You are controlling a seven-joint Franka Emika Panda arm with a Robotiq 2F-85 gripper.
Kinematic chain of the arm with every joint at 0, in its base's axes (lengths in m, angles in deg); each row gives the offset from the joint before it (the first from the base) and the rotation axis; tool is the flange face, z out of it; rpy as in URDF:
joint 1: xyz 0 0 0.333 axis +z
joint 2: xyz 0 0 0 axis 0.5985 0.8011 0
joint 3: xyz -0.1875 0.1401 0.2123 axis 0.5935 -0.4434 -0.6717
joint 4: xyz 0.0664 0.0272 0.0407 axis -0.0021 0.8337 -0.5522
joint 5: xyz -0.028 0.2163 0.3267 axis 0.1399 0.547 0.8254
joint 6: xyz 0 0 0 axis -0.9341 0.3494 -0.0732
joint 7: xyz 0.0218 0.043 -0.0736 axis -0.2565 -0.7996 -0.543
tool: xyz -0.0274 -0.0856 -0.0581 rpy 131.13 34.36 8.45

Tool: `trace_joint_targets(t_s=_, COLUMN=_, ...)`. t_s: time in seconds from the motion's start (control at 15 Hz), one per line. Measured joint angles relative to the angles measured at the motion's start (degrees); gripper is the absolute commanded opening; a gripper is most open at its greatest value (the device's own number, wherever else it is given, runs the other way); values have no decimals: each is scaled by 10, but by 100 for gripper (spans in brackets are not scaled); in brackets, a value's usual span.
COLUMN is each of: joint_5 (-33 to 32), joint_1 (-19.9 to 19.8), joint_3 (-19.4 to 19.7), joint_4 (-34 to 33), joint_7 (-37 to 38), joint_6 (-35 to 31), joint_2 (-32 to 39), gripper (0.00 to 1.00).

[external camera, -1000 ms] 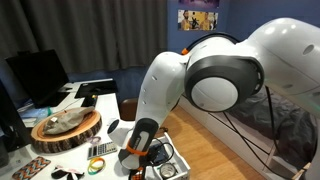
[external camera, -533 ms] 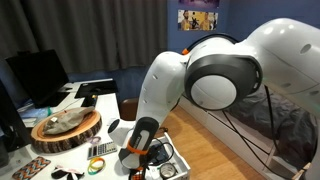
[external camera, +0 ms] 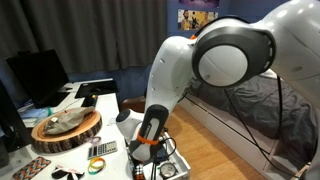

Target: Put the black masking tape in the open drawer and then move the paper to the left

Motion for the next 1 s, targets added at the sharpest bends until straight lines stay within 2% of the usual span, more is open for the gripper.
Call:
trace_joint_targets(t_s=0.33, joint_5=7, joint_1=-62, joint_3=-13, joint_4=146, joint_7=-37, joint_6=-104, joint_2=-84, gripper=100)
trace_joint_targets(t_s=0.73, joint_5=52, joint_1=-196, joint_3=-83, joint_4=313, joint_7=-155, joint_6=-216, joint_2=-166, gripper=100)
trace_joint_targets(t_s=0.87, joint_5=64, joint_1=-215, joint_3=-95, joint_4=350, joint_7=-185, joint_6=-228, joint_2=-189, gripper=100)
trace_joint_targets(t_s=1.0, joint_5=66, joint_1=-216, joint_3=-98, joint_4=366, joint_7=-189, joint_6=-230, joint_2=-201, gripper=100)
